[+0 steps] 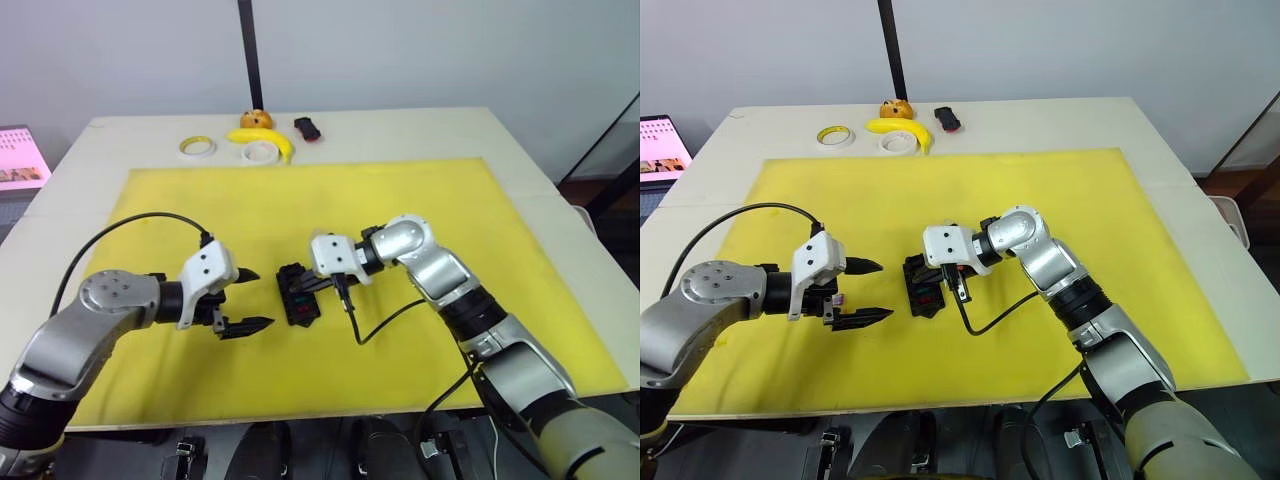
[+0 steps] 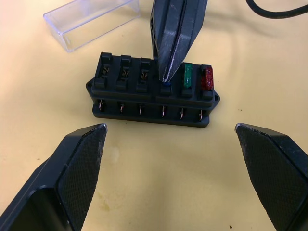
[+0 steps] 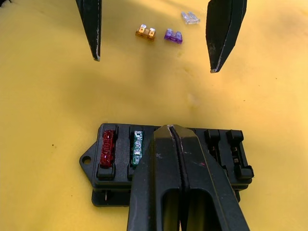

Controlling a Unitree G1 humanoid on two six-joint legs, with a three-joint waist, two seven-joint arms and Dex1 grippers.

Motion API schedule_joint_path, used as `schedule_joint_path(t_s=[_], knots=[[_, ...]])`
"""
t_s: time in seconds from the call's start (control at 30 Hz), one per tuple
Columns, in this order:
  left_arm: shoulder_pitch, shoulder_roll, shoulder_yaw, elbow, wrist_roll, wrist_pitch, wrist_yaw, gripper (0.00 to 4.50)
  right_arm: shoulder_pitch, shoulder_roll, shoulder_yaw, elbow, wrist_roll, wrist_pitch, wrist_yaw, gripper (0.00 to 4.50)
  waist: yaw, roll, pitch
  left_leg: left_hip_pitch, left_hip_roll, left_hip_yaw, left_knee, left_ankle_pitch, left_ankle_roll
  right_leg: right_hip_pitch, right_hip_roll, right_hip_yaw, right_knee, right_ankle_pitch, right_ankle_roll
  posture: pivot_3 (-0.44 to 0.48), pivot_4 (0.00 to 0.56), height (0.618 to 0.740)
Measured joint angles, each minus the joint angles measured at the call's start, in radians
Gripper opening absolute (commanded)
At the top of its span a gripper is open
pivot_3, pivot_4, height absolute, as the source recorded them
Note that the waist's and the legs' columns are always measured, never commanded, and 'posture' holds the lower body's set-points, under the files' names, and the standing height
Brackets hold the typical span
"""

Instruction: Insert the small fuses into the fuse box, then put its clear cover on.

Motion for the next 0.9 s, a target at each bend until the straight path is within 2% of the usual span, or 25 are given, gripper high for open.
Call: schedule_joint_path(t_s=[0.3,0.57,0.9], knots=[[0.000,0.000,0.000,0.000,0.000,0.000,0.002,4.50,0.007,0.000,0.019,0.027,-0.029,-0.055,-0.006,0.02,0.001,0.001,-0.004,0.012,0.000,-0.001,-0.004,0.000,0.000,0.013,-0.001,-0.001,-0.006,-0.002,-0.004,0.000,0.150,0.740],[0.000,-0.001,0.000,0.000,0.000,0.000,0.001,4.50,0.008,0.000,0.025,0.064,-0.039,-0.088,-0.010,0.02,0.001,0.005,-0.020,0.013,0.000,-0.004,-0.004,-0.001,0.001,0.015,-0.002,-0.003,-0.015,-0.002,-0.004,0.000,0.150,0.740],[0.000,-0.001,0.005,0.000,-0.004,0.001,0.000,4.50,0.012,-0.004,-0.032,-0.010,0.032,0.119,0.032,0.02,0.001,0.006,-0.019,0.007,-0.001,-0.005,-0.007,-0.002,0.001,0.009,-0.007,-0.004,-0.015,-0.002,-0.005,0.000,0.150,0.740]])
